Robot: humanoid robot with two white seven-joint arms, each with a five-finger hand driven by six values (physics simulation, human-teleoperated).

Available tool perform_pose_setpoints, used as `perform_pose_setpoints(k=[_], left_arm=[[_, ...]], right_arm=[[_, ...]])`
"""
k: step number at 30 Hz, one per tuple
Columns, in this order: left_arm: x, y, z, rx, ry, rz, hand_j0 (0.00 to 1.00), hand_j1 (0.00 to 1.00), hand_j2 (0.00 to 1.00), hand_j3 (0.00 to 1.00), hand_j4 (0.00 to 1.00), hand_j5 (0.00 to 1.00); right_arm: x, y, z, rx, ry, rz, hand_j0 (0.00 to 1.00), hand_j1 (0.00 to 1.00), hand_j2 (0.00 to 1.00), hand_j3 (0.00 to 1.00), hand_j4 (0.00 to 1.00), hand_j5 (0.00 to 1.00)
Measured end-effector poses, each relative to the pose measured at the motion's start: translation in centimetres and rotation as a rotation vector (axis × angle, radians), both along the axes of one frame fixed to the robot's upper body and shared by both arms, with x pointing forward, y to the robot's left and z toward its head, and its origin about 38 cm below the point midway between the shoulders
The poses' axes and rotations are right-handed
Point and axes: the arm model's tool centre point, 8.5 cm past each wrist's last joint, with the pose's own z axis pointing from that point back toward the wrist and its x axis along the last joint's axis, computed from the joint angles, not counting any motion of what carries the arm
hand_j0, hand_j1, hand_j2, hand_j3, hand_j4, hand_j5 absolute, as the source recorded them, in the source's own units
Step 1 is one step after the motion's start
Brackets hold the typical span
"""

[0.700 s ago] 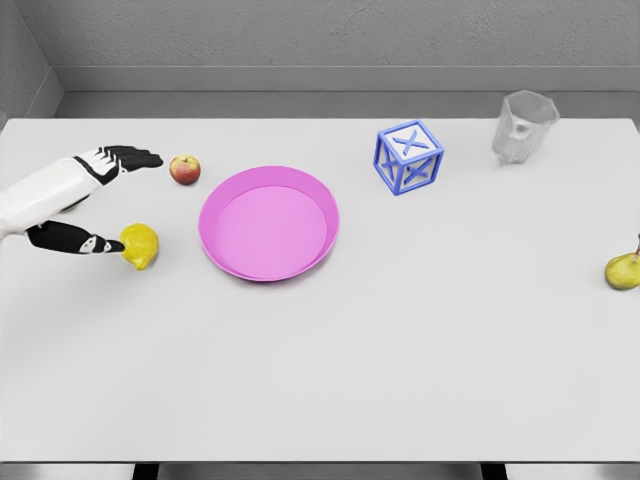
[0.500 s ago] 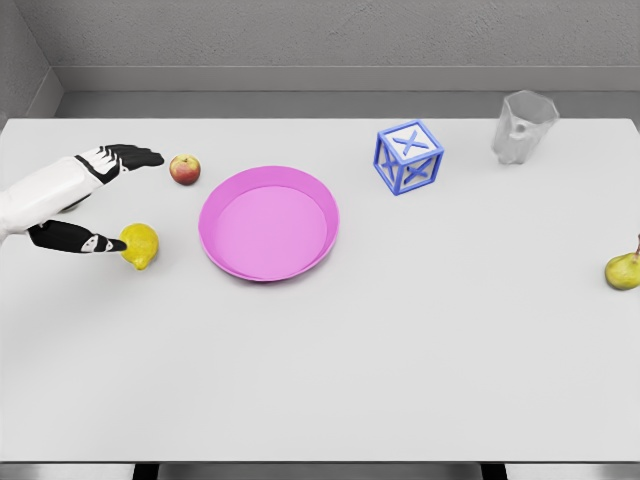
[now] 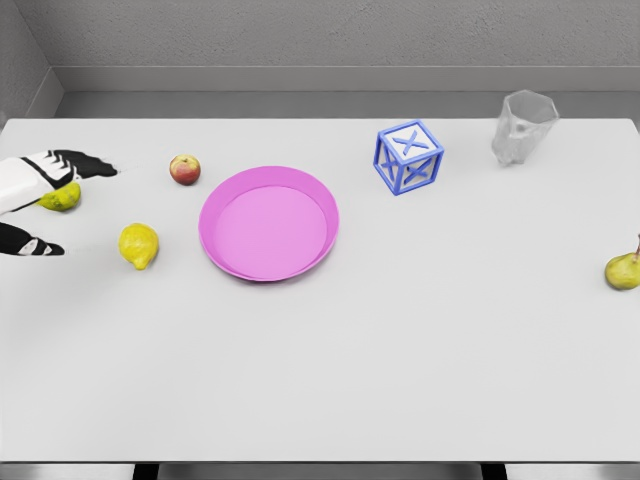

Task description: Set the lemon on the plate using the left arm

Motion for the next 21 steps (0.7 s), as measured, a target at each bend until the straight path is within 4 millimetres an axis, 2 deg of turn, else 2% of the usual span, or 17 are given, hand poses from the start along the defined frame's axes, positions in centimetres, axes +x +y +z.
perform_pose_setpoints(k=[3,6,9,13,17,19,21], left_arm=[[0.1,1.1,0.2,0.088,-0.001,0.019,1.0,1.0,1.0,1.0,1.0,1.0],[0.4,1.1,0.2,0.178,-0.024,0.015,1.0,1.0,1.0,1.0,1.0,1.0],[1.3,-0.1,0.2,0.203,-0.077,0.002,1.0,1.0,1.0,1.0,1.0,1.0],[2.0,-2.9,-2.5,0.174,-0.09,-0.024,1.0,1.0,1.0,1.0,1.0,1.0],[2.2,-4.6,-3.9,0.158,-0.074,-0.046,1.0,1.0,1.0,1.0,1.0,1.0],[2.3,-5.0,-4.3,0.156,-0.069,-0.053,1.0,1.0,1.0,1.0,1.0,1.0],[2.9,-5.5,-3.6,0.172,-0.089,-0.063,1.0,1.0,1.0,1.0,1.0,1.0]], right_arm=[[0.0,0.0,0.0,0.0,0.0,0.0,1.0,1.0,1.0,1.0,1.0,1.0],[0.0,0.0,0.0,0.0,0.0,0.0,1.0,1.0,1.0,1.0,1.0,1.0],[0.0,0.0,0.0,0.0,0.0,0.0,1.0,1.0,1.0,1.0,1.0,1.0],[0.0,0.0,0.0,0.0,0.0,0.0,1.0,1.0,1.0,1.0,1.0,1.0],[0.0,0.0,0.0,0.0,0.0,0.0,1.0,1.0,1.0,1.0,1.0,1.0],[0.0,0.0,0.0,0.0,0.0,0.0,1.0,1.0,1.0,1.0,1.0,1.0],[0.0,0.0,0.0,0.0,0.0,0.0,1.0,1.0,1.0,1.0,1.0,1.0]])
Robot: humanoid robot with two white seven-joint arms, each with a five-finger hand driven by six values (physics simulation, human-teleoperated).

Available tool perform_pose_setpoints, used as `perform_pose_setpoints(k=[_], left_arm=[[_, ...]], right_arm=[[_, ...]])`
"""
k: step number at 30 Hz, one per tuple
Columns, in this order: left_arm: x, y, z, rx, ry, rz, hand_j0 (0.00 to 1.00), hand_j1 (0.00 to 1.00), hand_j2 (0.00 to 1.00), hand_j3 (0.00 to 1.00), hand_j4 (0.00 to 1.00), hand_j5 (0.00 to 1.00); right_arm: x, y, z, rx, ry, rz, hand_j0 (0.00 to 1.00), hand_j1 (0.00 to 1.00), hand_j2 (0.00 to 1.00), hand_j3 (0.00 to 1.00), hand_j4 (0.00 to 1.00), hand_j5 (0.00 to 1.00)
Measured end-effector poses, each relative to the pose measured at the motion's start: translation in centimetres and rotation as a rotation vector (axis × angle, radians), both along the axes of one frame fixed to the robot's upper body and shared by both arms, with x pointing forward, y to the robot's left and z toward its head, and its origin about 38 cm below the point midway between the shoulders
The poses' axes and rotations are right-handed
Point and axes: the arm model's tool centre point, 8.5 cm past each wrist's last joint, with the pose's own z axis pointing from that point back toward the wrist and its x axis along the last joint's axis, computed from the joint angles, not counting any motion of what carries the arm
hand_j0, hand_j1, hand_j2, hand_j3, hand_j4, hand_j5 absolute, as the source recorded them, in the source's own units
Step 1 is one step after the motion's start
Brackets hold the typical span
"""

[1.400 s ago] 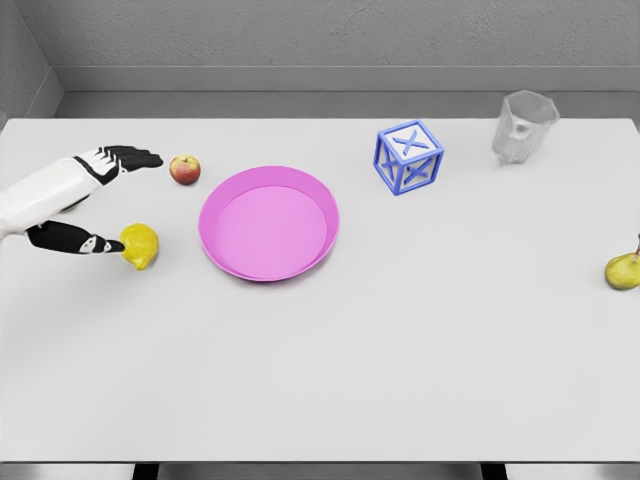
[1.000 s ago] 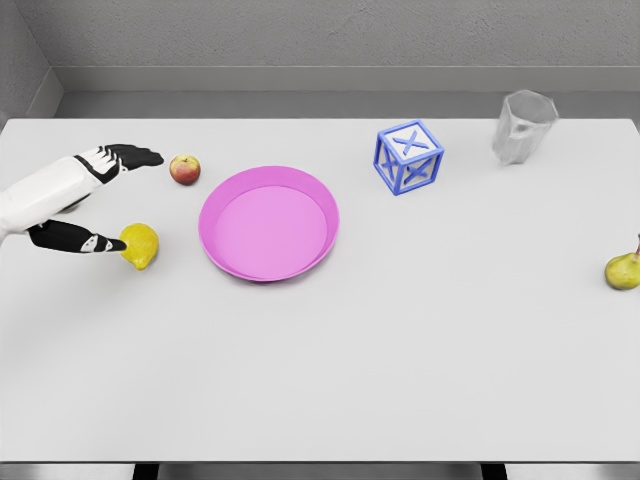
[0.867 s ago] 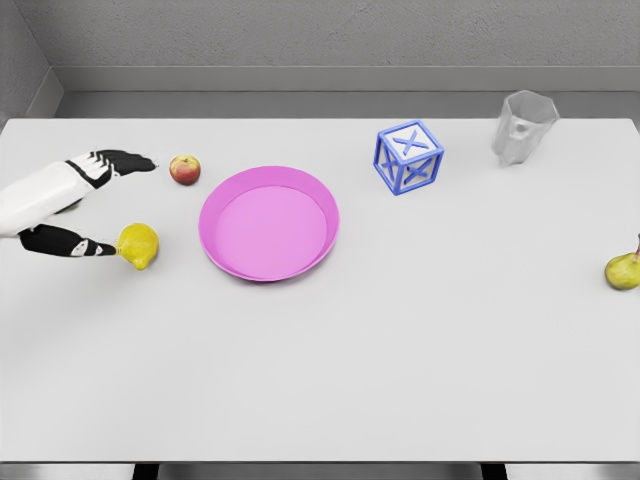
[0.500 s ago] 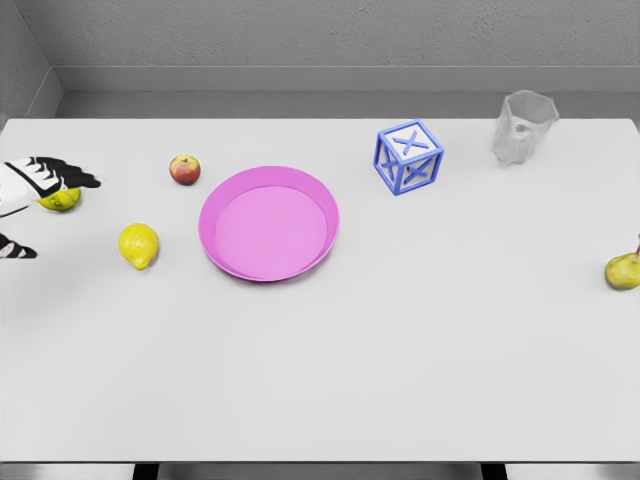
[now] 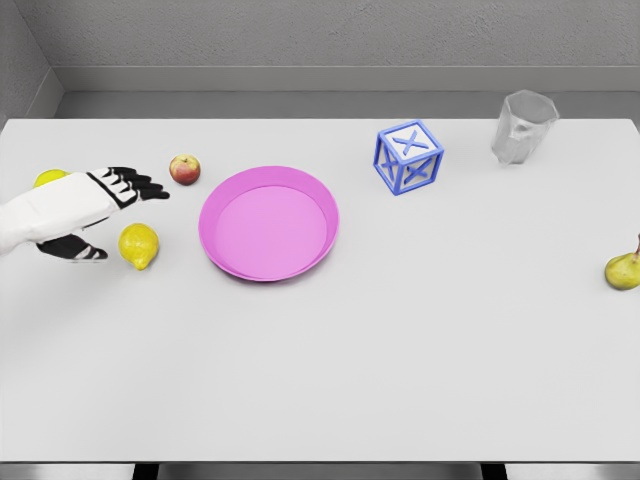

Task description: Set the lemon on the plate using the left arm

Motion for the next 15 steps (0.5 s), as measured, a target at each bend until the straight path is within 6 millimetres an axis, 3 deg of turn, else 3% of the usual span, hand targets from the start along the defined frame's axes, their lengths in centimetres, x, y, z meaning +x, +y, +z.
perform_pose_setpoints(k=[7,15], left_arm=[[0.2,-1.2,-1.0,0.085,0.03,-0.047,1.0,1.0,1.0,1.0,1.0,1.0],[0.0,0.7,0.2,0.278,0.075,-0.047,1.0,1.0,1.0,1.0,1.0,1.0]], right_arm=[[0.0,0.0,0.0,0.0,0.0,0.0,1.0,1.0,1.0,1.0,1.0,1.0],[0.0,0.0,0.0,0.0,0.0,0.0,1.0,1.0,1.0,1.0,1.0,1.0]])
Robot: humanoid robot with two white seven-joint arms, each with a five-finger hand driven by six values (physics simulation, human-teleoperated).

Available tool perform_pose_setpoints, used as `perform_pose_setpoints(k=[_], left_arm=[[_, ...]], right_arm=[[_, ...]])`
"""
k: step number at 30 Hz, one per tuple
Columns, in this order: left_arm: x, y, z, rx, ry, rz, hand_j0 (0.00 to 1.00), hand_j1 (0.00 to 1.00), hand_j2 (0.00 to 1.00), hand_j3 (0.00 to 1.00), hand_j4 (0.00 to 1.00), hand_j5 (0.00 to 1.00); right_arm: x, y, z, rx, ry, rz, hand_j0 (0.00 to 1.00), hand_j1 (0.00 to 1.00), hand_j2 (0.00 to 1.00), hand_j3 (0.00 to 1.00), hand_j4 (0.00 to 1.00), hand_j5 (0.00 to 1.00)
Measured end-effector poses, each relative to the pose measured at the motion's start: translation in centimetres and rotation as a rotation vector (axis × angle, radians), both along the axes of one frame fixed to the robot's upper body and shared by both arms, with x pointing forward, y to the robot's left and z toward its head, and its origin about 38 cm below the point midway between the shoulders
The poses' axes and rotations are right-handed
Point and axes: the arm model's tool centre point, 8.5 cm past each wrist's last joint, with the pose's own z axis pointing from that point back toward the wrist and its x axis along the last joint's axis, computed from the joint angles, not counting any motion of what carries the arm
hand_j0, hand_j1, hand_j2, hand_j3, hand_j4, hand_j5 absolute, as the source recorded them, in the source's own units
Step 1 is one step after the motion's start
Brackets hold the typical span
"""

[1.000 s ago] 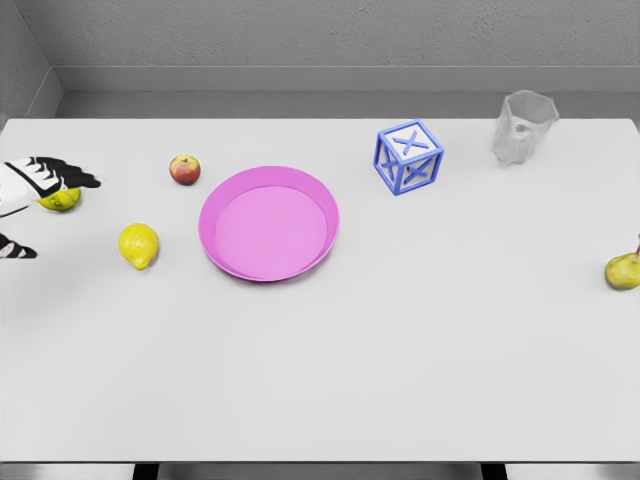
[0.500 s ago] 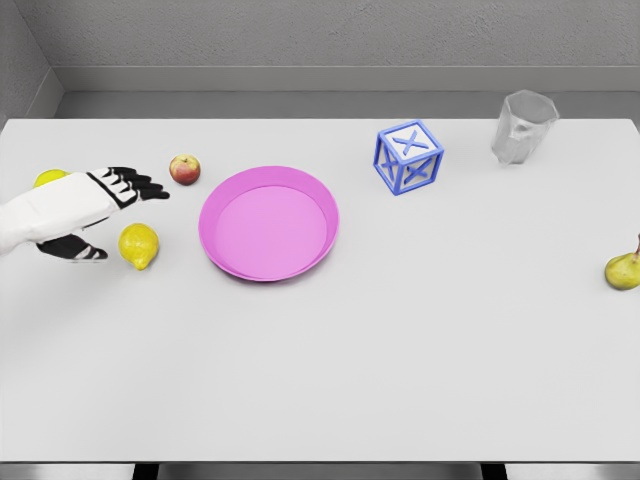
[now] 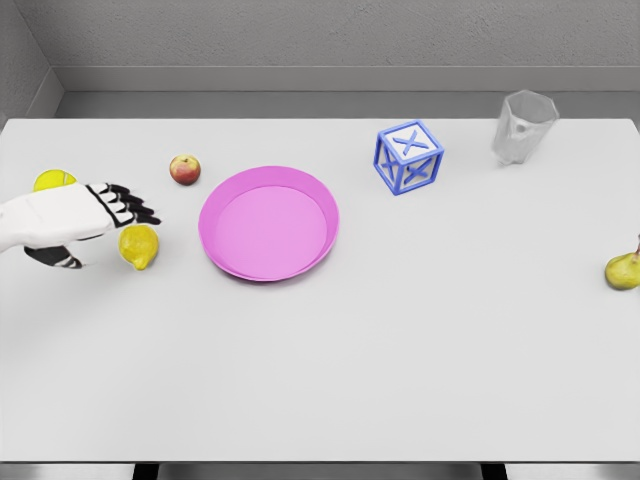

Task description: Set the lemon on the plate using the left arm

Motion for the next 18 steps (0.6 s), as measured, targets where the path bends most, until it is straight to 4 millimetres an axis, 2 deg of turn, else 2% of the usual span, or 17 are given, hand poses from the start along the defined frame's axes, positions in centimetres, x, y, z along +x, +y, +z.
perform_pose_setpoints(k=[7,18], left_arm=[[0.3,-1.3,-1.4,0.025,0.007,-0.016,1.0,1.0,1.0,1.0,1.0,1.0],[0.5,-1.8,-2.0,0.049,-0.003,-0.019,1.0,1.0,1.0,1.0,1.0,1.0]], right_arm=[[0.0,0.0,0.0,0.0,0.0,0.0,1.0,1.0,1.0,1.0,1.0,1.0],[0.0,0.0,0.0,0.0,0.0,0.0,1.0,1.0,1.0,1.0,1.0,1.0]])
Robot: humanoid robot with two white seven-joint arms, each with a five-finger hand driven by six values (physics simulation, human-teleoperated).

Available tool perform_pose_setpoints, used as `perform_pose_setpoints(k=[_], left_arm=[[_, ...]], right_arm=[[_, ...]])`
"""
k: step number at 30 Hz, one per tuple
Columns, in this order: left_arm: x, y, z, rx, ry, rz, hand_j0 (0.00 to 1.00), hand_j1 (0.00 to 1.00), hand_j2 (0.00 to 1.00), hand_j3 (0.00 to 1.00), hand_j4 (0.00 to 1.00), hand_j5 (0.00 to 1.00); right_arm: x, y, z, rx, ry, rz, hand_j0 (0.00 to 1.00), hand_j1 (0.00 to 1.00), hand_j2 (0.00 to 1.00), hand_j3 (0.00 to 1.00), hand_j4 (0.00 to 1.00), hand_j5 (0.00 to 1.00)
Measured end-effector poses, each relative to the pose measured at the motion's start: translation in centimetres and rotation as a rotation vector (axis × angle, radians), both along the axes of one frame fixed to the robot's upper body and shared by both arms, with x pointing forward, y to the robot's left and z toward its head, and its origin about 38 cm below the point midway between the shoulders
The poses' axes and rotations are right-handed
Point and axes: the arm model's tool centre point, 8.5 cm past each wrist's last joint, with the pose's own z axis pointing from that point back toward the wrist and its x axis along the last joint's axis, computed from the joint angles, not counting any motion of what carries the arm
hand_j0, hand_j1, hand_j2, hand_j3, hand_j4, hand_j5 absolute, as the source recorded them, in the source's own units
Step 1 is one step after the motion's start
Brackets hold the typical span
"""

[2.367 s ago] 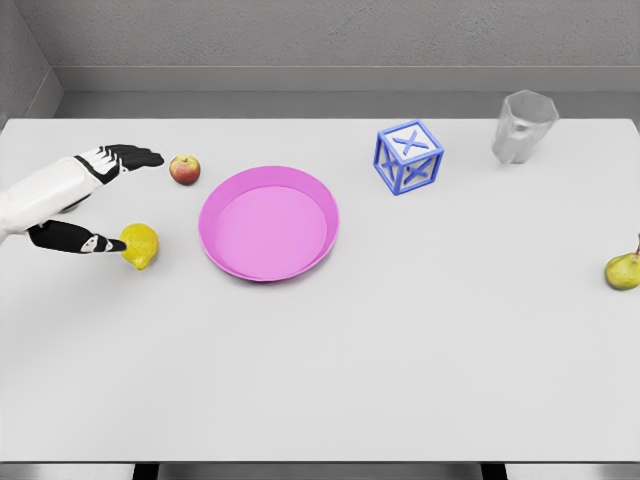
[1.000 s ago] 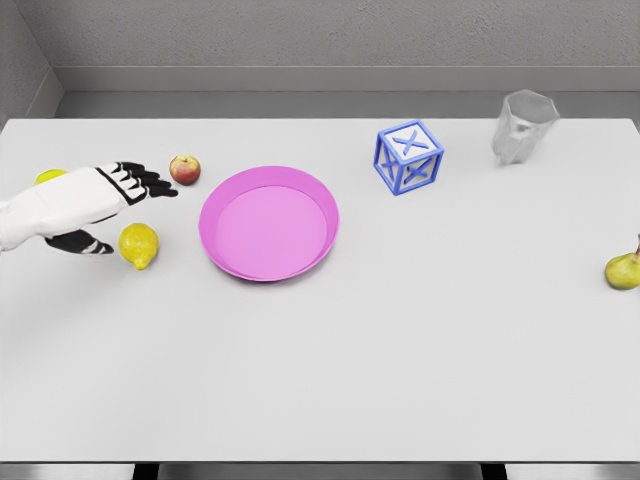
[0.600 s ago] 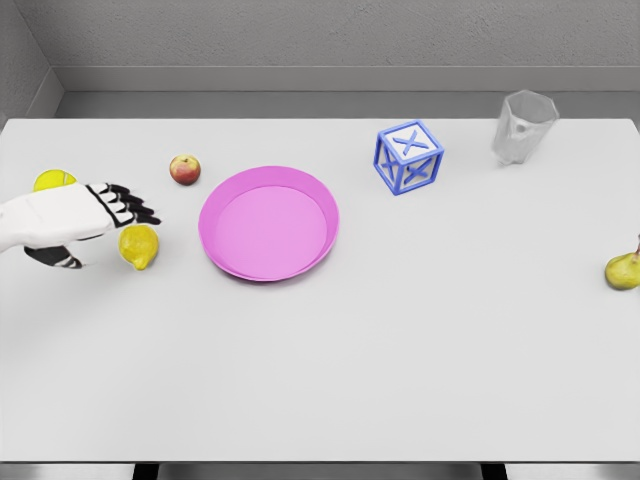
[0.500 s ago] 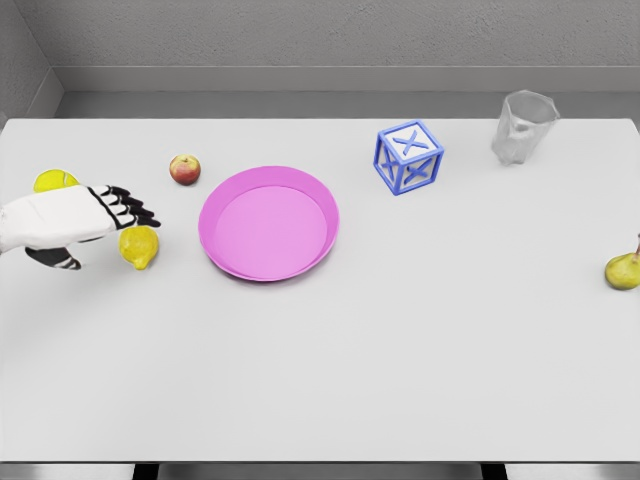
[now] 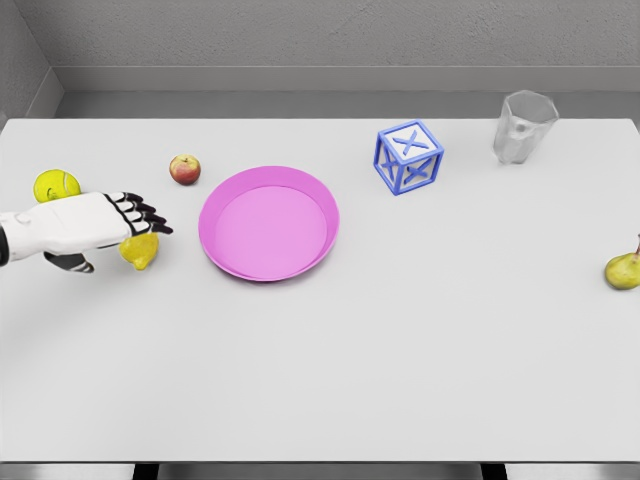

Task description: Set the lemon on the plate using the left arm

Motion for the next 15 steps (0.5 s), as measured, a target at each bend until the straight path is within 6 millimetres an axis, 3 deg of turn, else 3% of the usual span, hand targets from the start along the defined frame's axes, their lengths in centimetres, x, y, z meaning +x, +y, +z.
perform_pose_setpoints(k=[15], left_arm=[[0.4,-1.7,-1.6,-0.017,0.013,-0.014,1.0,1.0,1.0,1.0,1.0,1.0]], right_arm=[[0.0,0.0,0.0,0.0,0.0,0.0,1.0,1.0,1.0,1.0,1.0,1.0]])
